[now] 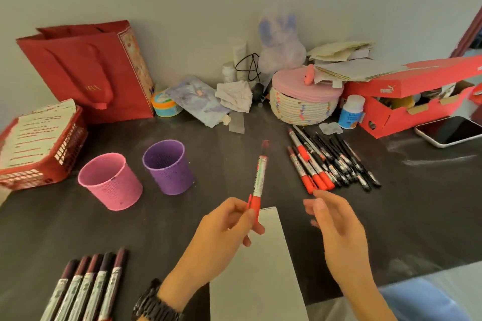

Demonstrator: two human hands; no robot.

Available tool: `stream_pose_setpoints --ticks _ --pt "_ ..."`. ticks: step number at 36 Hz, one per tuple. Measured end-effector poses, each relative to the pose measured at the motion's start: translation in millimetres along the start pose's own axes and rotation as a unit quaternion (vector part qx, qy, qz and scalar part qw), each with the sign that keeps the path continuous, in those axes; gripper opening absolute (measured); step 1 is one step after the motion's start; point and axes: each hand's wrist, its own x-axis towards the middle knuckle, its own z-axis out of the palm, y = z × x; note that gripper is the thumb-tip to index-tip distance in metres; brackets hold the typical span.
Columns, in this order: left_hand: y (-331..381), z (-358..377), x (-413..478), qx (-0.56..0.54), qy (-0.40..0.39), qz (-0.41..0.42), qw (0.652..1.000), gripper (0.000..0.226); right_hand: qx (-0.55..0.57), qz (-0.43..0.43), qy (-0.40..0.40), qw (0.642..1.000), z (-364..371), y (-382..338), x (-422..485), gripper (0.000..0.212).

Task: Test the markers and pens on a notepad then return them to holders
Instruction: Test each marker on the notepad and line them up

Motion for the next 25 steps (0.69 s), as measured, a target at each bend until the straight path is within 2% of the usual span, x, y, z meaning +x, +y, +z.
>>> stream_pose_setpoints --ticks 2,5,9,11,13,16,18,21,25 --pt "-4.7 -4.2 -18.0 0.042 0.008 0.018 0.999 0.011 0.112 0.047 -0.048 0.991 19.8 -13.8 -4.8 0.043" --pt "-12.6 -11.5 -38.7 0.105 0.030 0.054 0.993 0.007 0.202 0.121 -0.102 0.966 50.8 -36.4 -9.3 0.045" --pt "-26.8 -21.6 -62.2 0.183 0.085 0.060 0.978 0.005 0.297 0.179 -0.074 0.935 86.0 -53.4 -21.9 0.032" --pt "-31.2 -21.2 -70.2 0.214 0.128 0.059 0.967 0.019 0.334 0.191 -0.067 0.920 99.6 -57.9 -33.2 0.028" --pt "-32.0 -15.2 -75.0 0.252 0.158 0.059 0.953 0.045 0.376 0.201 -0.074 0.902 110.7 -60.8 -45.9 0.030" --pt "-35.1 -0.7 -75.1 0.295 0.205 0.038 0.932 0.068 0.446 0.252 -0.072 0.855 118.8 -64.0 -60.5 0.030" --pt "-39.4 6.0 -73.6 0.308 0.245 0.038 0.918 0.065 0.468 0.290 -0.046 0.834 116.9 -64.8 -62.6 0.038" --pt "-44.1 7.9 -76.7 0.319 0.286 0.077 0.900 0.060 0.467 0.315 -0.020 0.826 110.3 -65.2 -61.0 0.044" --pt "-47.2 14.6 -79.5 0.278 0.292 0.079 0.912 0.059 0.445 0.326 -0.004 0.834 107.9 -66.6 -59.6 0.052"
